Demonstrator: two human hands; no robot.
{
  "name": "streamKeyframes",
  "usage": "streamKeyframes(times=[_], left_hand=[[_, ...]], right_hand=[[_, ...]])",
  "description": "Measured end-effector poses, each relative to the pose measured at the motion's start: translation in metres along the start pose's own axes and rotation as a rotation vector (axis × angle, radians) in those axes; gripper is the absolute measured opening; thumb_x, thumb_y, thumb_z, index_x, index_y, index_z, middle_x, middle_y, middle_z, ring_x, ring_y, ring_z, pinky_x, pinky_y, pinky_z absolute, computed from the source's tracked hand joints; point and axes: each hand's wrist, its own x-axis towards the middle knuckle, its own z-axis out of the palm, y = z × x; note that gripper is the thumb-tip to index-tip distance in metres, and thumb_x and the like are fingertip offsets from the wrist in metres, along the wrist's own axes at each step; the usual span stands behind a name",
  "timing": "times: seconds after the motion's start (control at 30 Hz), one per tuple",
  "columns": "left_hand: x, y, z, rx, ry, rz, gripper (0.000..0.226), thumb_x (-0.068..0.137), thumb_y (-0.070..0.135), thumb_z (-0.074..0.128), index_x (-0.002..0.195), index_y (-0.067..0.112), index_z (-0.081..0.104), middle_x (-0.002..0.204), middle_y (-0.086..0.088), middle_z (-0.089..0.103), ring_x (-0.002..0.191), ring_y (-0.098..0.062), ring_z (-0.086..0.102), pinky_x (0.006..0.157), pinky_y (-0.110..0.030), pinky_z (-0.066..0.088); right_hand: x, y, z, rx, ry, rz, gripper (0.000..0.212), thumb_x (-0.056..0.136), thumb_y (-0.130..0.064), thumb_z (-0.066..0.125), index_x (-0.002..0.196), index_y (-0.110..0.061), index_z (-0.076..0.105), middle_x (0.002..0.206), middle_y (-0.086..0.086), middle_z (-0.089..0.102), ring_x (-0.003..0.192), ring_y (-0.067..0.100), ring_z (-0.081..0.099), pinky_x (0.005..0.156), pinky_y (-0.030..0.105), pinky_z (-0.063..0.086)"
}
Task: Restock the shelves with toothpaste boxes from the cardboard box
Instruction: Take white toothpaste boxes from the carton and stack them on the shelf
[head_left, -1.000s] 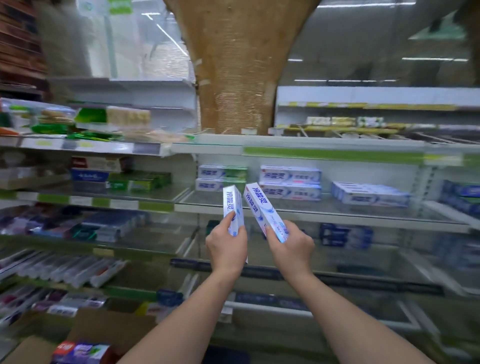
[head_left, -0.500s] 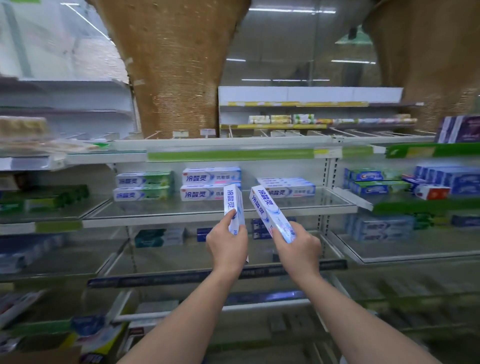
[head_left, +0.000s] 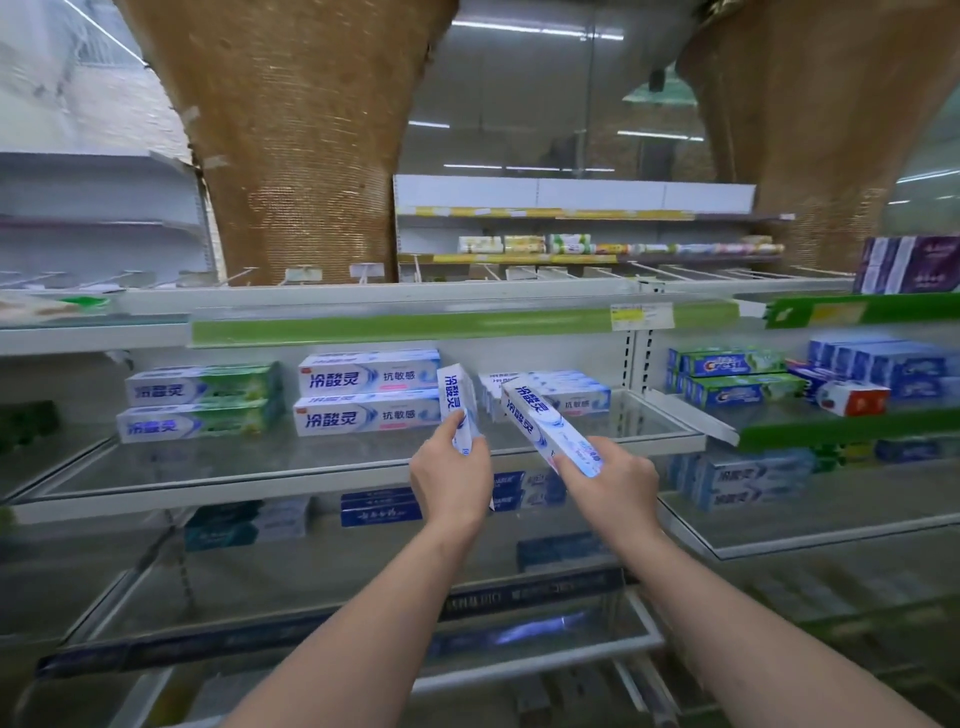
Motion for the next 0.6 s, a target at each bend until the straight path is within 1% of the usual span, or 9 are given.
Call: streamKeyframes(times=[0.1, 0.17, 0.23, 0.3, 0.37, 0.47, 0.53, 0.6], left_hand=[[0.017, -0.002, 0.009, -0.009, 0.025, 0.001, 0.044, 0.093, 0.025, 0.062, 0.136, 0.031, 0.063, 0.127, -0.006, 0.069, 0.108, -0.026, 0.065, 0.095, -0.037, 0.053], [0.028, -0.003, 0.015, -0.020, 0.047, -0.003, 0.044, 0.093, 0.025, 0.062, 0.137, 0.032, 0.062, 0.126, -0.004, 0.069, 0.099, -0.025, 0.067, 0.089, -0.037, 0.055], [0.037, -0.004, 0.020, -0.017, 0.063, -0.008, 0.045, 0.093, 0.026, 0.061, 0.137, 0.033, 0.062, 0.124, -0.004, 0.069, 0.093, -0.024, 0.065, 0.084, -0.033, 0.054], [0.043, -0.003, 0.025, -0.004, 0.075, -0.007, 0.045, 0.093, 0.026, 0.061, 0.137, 0.033, 0.062, 0.125, -0.005, 0.068, 0.099, -0.025, 0.063, 0.086, -0.032, 0.051], [0.047, -0.001, 0.032, -0.007, 0.095, -0.014, 0.044, 0.093, 0.028, 0.063, 0.137, 0.032, 0.062, 0.125, -0.005, 0.068, 0.106, -0.027, 0.062, 0.092, -0.033, 0.050], [0.050, 0.002, 0.042, -0.013, 0.126, -0.036, 0.045, 0.092, 0.031, 0.064, 0.137, 0.032, 0.061, 0.120, -0.004, 0.069, 0.105, -0.026, 0.063, 0.093, -0.035, 0.052], [0.050, 0.004, 0.051, -0.012, 0.151, -0.048, 0.046, 0.092, 0.031, 0.064, 0.137, 0.032, 0.061, 0.119, -0.004, 0.068, 0.105, -0.026, 0.062, 0.094, -0.037, 0.053], [0.048, 0.007, 0.059, -0.023, 0.179, -0.064, 0.046, 0.091, 0.030, 0.063, 0.137, 0.033, 0.061, 0.119, -0.004, 0.067, 0.101, -0.028, 0.064, 0.092, -0.040, 0.055]], right_hand=[[0.016, 0.006, 0.008, -0.045, -0.041, -0.041, 0.026, 0.081, -0.045, 0.072, 0.089, -0.019, 0.071, 0.072, -0.001, 0.068, 0.068, 0.025, 0.060, 0.062, 0.034, 0.045], [0.023, 0.012, 0.014, -0.048, -0.068, -0.050, 0.028, 0.078, -0.047, 0.074, 0.092, -0.022, 0.073, 0.074, -0.002, 0.070, 0.069, 0.024, 0.061, 0.064, 0.036, 0.048], [0.031, 0.014, 0.018, -0.026, -0.097, -0.040, 0.032, 0.074, -0.051, 0.075, 0.095, -0.027, 0.075, 0.077, -0.005, 0.072, 0.072, 0.022, 0.064, 0.067, 0.037, 0.052], [0.042, 0.015, 0.019, -0.004, -0.128, -0.046, 0.034, 0.073, -0.053, 0.075, 0.098, -0.030, 0.076, 0.082, -0.008, 0.074, 0.079, 0.019, 0.066, 0.072, 0.037, 0.054], [0.057, 0.017, 0.018, 0.007, -0.184, -0.055, 0.037, 0.073, -0.048, 0.078, 0.103, -0.027, 0.077, 0.092, -0.006, 0.076, 0.089, 0.018, 0.067, 0.080, 0.036, 0.054], [0.080, 0.028, 0.016, 0.066, -0.249, -0.038, 0.050, 0.065, -0.050, 0.079, 0.107, -0.023, 0.077, 0.103, -0.006, 0.075, 0.099, 0.015, 0.068, 0.092, 0.037, 0.054], [0.092, 0.037, 0.015, 0.074, -0.283, -0.052, 0.053, 0.061, -0.052, 0.079, 0.104, -0.021, 0.078, 0.100, -0.004, 0.076, 0.097, 0.017, 0.068, 0.091, 0.040, 0.054], [0.102, 0.042, 0.014, 0.071, -0.316, -0.078, 0.046, 0.064, -0.048, 0.082, 0.100, -0.020, 0.079, 0.097, -0.003, 0.076, 0.094, 0.018, 0.068, 0.088, 0.040, 0.054]])
